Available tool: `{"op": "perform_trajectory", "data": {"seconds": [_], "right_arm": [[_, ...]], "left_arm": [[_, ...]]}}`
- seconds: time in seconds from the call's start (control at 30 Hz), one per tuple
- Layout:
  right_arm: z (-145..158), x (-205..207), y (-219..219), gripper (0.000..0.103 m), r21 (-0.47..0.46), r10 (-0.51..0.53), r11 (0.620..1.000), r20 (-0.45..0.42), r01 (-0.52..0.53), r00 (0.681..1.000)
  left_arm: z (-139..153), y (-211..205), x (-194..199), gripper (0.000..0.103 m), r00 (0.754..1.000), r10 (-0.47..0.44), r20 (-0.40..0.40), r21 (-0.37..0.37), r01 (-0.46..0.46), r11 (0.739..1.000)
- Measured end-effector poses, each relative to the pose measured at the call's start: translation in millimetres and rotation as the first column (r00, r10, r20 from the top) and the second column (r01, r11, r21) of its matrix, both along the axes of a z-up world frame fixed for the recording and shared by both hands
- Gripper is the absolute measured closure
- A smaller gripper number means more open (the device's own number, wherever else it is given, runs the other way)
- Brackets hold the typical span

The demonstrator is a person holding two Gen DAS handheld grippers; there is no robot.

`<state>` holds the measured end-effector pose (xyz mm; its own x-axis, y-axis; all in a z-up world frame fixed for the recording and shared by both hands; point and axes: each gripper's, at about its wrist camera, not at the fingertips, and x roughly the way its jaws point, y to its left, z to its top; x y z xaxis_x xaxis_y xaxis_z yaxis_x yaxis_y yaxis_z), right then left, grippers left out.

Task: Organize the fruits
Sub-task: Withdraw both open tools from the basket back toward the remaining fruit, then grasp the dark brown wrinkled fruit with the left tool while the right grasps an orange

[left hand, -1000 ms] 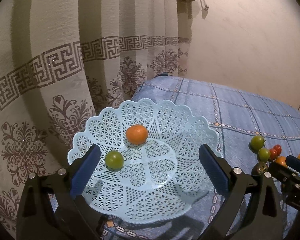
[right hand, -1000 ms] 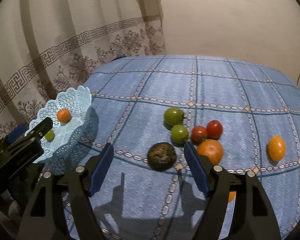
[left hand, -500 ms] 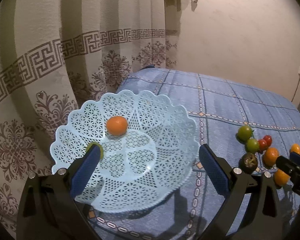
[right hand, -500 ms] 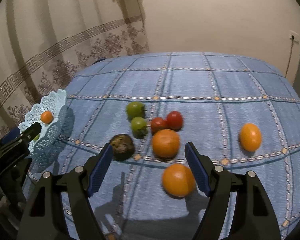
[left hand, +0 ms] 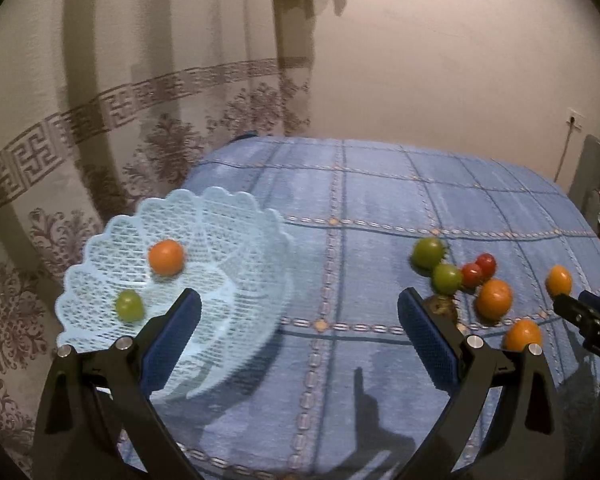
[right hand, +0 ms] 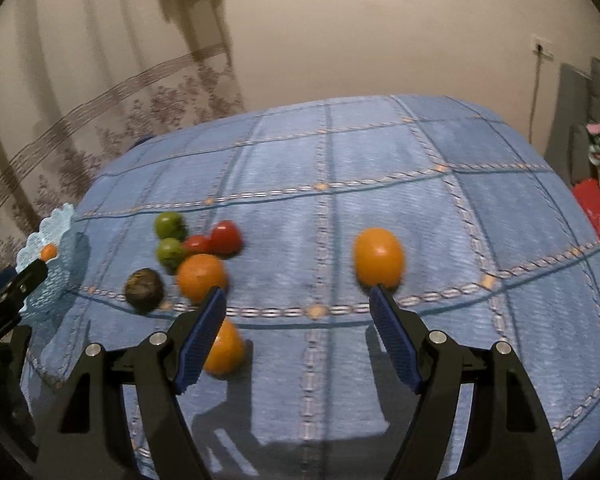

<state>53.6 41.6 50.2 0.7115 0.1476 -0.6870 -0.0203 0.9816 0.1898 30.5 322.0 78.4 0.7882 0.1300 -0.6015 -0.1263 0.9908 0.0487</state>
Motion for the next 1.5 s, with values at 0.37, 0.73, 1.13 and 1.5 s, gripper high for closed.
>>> {"op": "perform_trajectory", "data": {"seconds": [0.37, 0.73, 1.13, 1.5], "right_arm": [[-4.9, 12.3, -26.1, 0.029, -0.048, -0.029, 0.998, -0.006, 0.029, 1.0], [-11.7, 43.6, -29.4, 0.029, -0.061, -0.019, 0.998, -0.041, 0.017, 0.999], [-25.7, 59.4, -26.6, 0.029, -0.06, -0.021, 0.998, -0.067, 0.017, 0.998], [-30.5, 63.4, -26.2, 0.053, -0.081, -0.033, 0.996, -0.063, 0.028, 0.997]], "left_arm": [[-19.6, -52.7, 17.0, 0.003, 0.983, -0.166, -0.078, -0.013, 0.165, 0.986], [-42.1, -74.3, 45.5, 0.024, 0.947, -0.271, -0.171, -0.045, 0.267, 0.963], [-60.0, -80.0, 57.5, 0.055, 0.93, -0.308, -0.199, -0.082, 0.297, 0.951], [-58.3, -78.6, 50.9, 0.06, 0.935, -0.306, -0.18, -0.1, 0.292, 0.951]]}}
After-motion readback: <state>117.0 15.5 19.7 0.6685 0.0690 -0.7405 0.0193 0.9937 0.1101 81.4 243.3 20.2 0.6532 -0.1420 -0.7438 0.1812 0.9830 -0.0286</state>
